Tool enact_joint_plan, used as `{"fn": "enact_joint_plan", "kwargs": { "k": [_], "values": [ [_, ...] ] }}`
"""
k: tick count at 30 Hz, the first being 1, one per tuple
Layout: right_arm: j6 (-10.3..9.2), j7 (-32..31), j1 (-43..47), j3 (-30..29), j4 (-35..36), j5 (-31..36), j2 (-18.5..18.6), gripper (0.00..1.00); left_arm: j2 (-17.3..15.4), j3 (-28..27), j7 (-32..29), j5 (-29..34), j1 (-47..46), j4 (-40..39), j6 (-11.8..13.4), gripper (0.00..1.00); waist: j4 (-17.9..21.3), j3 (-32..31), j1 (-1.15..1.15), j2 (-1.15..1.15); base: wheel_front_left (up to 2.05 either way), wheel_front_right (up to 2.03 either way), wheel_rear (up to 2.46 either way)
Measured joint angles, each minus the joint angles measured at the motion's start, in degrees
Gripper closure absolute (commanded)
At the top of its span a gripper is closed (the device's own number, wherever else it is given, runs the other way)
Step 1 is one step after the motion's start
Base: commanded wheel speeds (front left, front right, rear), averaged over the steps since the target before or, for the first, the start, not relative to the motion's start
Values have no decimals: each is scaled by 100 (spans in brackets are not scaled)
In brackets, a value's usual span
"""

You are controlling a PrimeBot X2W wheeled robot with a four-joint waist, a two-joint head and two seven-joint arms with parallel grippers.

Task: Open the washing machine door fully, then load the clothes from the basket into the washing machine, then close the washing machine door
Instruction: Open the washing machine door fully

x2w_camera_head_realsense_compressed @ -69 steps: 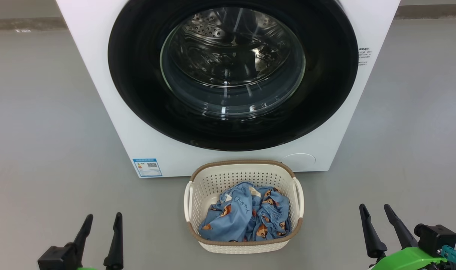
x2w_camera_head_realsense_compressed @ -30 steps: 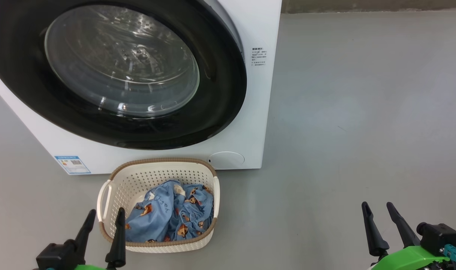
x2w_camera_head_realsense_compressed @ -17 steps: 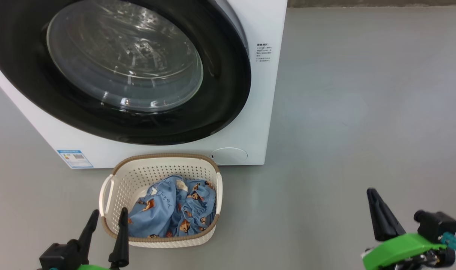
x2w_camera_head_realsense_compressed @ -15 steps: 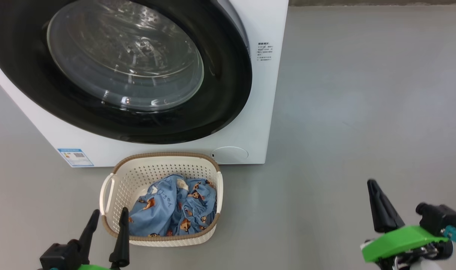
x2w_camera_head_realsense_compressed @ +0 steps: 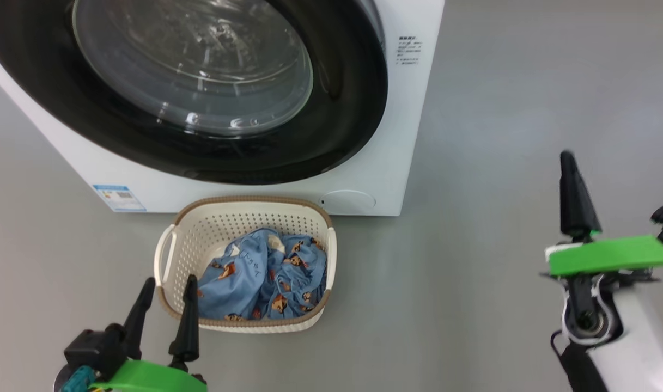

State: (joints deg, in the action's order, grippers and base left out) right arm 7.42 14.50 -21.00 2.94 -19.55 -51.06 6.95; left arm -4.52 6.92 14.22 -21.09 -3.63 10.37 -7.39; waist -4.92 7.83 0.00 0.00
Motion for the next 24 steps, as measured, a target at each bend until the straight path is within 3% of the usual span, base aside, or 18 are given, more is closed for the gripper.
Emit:
{"fn": "enact_joint_plan", "kwargs": {
  "k": [12, 17, 24],
  "values": [
    [0, -116, -1164, 1018, 96, -2501, 1027, 100, 93, 186, 41, -97, -447, -73, 0, 0, -322, 531, 0, 0, 0, 0, 0],
    [0, -875, -1641, 1245, 60, -3417, 1368, 100, 152, 289, 41, -125, -621, -109, 0, 0, -444, 766, 0, 0, 0, 0, 0],
    [-1, -1972, -2383, 1402, -119, -3953, 1707, 100, 175, 415, 41, -156, -863, -122, 0, 0, -594, 1124, 0, 0, 0, 0, 0]
  ]
}}
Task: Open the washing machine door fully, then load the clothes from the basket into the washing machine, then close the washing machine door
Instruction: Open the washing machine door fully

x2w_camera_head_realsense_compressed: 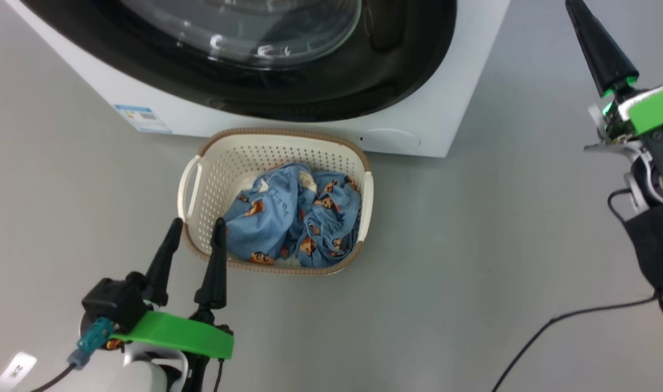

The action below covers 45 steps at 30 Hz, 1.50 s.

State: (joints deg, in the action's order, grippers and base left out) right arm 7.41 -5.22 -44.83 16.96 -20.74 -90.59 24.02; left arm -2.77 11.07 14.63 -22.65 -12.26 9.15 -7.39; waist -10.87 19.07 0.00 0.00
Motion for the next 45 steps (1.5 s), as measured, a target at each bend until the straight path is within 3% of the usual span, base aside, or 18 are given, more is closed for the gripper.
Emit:
{"fn": "enact_joint_plan", "kwargs": {
  "k": [15, 26, 45],
  "values": [
    [0, -1684, -1026, -152, -576, -480, 146, 100, 27, 291, 0, -82, -302, -23, 0, 0, -340, 495, 0, 0, 0, 0, 0],
    [0, -2288, -1796, -168, -999, -477, 105, 100, 65, 479, 0, -132, -513, -96, 0, 0, -527, 871, 0, 0, 0, 0, 0],
    [0, -2554, -2527, -11, -1395, -165, -12, 100, 98, 627, 1, -421, -684, -185, 0, 0, -840, 1196, 0, 0, 0, 0, 0]
  ]
}}
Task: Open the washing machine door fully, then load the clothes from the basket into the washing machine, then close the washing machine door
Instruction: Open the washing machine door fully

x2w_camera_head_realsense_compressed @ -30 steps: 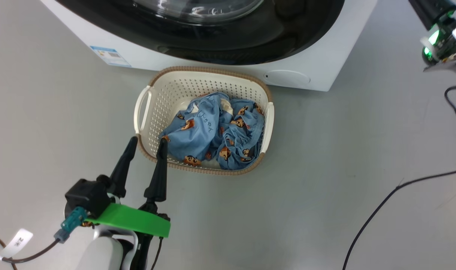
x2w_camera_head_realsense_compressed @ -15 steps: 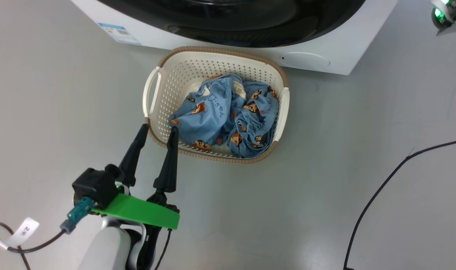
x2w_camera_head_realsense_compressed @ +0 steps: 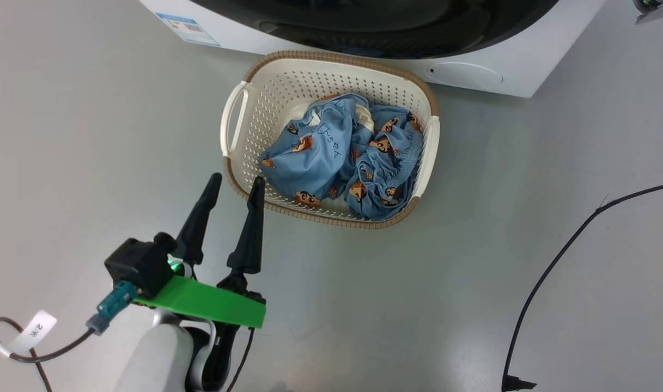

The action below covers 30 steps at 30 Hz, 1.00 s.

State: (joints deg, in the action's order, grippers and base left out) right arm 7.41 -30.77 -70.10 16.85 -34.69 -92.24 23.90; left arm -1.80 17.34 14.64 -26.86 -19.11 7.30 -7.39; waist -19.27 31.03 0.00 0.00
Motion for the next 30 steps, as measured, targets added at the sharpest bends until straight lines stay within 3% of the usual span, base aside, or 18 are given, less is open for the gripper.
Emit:
{"fn": "enact_joint_plan", "kwargs": {
  "k": [30],
  "values": [
    [-1, -432, 754, 408, 283, 180, -204, 100, 1, -174, 0, 74, 24, 46, 0, 0, 253, -491, 0, 0, 0, 0, 0]
  ]
}}
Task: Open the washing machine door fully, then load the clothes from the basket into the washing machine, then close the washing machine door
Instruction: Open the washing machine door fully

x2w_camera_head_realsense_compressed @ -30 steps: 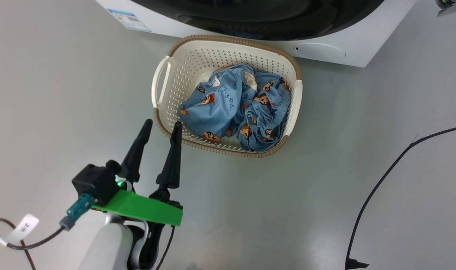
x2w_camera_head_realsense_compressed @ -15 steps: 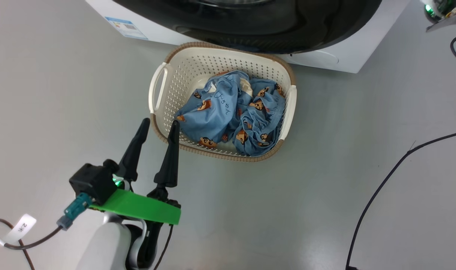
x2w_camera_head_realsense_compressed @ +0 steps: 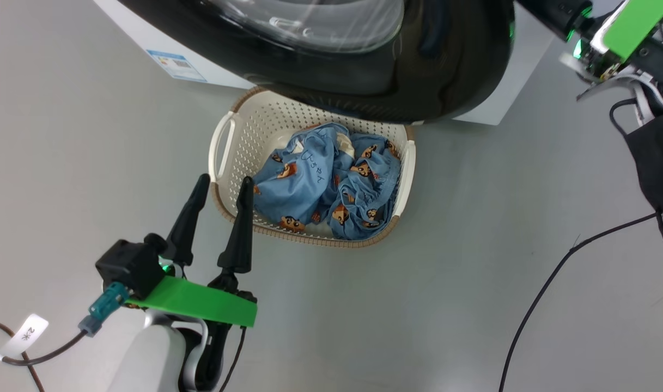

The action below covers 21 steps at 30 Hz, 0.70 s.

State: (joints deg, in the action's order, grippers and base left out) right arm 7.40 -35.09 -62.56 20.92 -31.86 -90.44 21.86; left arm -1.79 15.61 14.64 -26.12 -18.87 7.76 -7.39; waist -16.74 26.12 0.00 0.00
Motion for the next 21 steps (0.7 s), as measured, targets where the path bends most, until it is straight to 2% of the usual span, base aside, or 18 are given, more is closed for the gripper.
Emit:
{"fn": "enact_joint_plan", "kwargs": {
  "k": [21],
  "values": [
    [0, -271, 856, 409, 493, 15, -221, 100, -2, -143, -1, 133, 382, 101, 0, 0, 183, -604, 0, 0, 0, 0, 0]
  ]
}}
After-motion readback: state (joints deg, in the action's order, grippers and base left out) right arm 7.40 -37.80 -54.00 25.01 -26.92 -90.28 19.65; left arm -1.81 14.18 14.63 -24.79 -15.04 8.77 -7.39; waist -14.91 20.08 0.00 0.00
